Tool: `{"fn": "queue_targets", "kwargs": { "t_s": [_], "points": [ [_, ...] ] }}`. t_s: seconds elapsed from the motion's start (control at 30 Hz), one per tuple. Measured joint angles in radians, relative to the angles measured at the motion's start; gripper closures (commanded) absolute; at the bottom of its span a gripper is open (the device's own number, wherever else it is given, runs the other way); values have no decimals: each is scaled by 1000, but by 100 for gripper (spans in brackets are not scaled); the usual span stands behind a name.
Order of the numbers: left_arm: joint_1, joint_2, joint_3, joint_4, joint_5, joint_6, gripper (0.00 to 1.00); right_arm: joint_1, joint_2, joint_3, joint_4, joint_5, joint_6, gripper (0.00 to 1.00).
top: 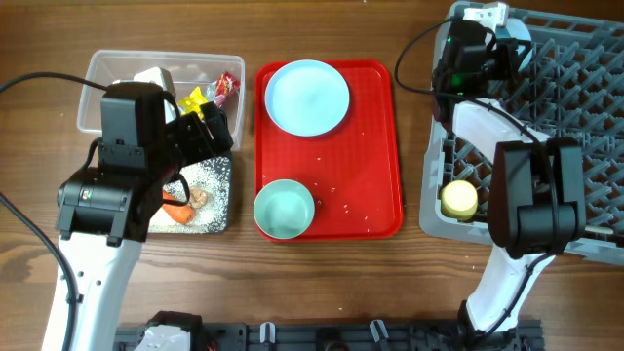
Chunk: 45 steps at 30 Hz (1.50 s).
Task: Sort waste into correct bins and load items into the dishwasher rack
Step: 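Carry the light-blue bowl with the right gripper into the dish rack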
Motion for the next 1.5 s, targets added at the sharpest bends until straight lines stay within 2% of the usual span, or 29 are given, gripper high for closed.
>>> {"fn": "queue_targets", "kwargs": {
  "t_s": [0.27, 0.47, 0.57, 0.9, 0.97, 1.03, 1.13, 1.5],
  "points": [
    [0, 0, 0, 0, 0, 0, 0, 0, 1, 0, 3, -1, 15, 94],
    [0, 0, 0, 0, 0, 0, 0, 1, 3, 0, 2, -41, 25, 73],
    [0, 0, 0, 0, 0, 0, 0, 13, 4, 0, 1, -62, 29, 57],
    [0, 0, 0, 0, 0, 0, 0, 47, 5, 0, -3, -80, 26, 32],
    [0, 0, 0, 0, 0, 0, 0, 47, 5, 0, -9, -80, 26, 24],
    [0, 0, 0, 0, 0, 0, 0, 47, 5, 0, -32, -84, 24, 11],
    [0, 0, 0, 0, 0, 0, 0, 62, 8, 2, -129, -118, 28, 2],
    [0, 0, 0, 0, 0, 0, 0, 82, 8, 6, -153, -85, 98, 0]
  ]
}}
